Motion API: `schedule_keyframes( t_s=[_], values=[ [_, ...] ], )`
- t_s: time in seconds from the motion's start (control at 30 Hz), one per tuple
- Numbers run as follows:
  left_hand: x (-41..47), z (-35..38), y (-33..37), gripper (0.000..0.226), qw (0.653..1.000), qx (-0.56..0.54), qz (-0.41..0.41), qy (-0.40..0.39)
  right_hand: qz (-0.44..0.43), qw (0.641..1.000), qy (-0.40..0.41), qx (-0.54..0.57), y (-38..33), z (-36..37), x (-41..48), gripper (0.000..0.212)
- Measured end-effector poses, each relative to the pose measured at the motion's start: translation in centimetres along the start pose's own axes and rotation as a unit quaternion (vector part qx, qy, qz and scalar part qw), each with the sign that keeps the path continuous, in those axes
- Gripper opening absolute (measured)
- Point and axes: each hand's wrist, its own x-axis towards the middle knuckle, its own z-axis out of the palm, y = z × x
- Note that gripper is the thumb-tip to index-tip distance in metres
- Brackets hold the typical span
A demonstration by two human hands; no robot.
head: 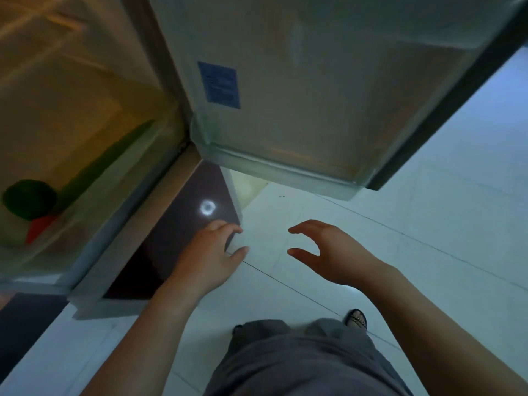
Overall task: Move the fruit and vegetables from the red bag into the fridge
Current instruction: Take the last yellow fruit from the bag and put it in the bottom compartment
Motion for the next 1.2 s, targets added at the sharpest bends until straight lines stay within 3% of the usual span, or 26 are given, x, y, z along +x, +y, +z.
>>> schedule_keyframes(
  t_s=[0.27,0.43,0.63,0.93,1.2],
  values=[
    [3.7,10.7,15.6,0.043,0.997,0.035,0.028,-0.065,0.031,0.999,-0.013,-0.002,14.9,-5.9,-8.3,0.047],
    [5.3,18.3,27.8,0.043,0.992,0.017,0.064,-0.103,0.08,0.997,0.019,-0.014,25.3,-11.7,-14.4,0.048],
    [8.5,20.5,39.0,0.044,0.987,0.027,0.121,-0.104,0.121,0.991,0.055,0.004,32.6,-17.3,-19.5,0.048],
    [14.7,21.1,43.3,0.04,0.989,0.015,0.124,-0.074,0.13,0.989,0.064,0.034,39.8,-22.2,-17.1,0.046],
    [28.8,21.2,46.4,0.043,0.995,0.002,0.082,-0.057,0.069,0.997,0.023,-0.014,46.1,-30.0,-4.7,0.048]
  ],
)
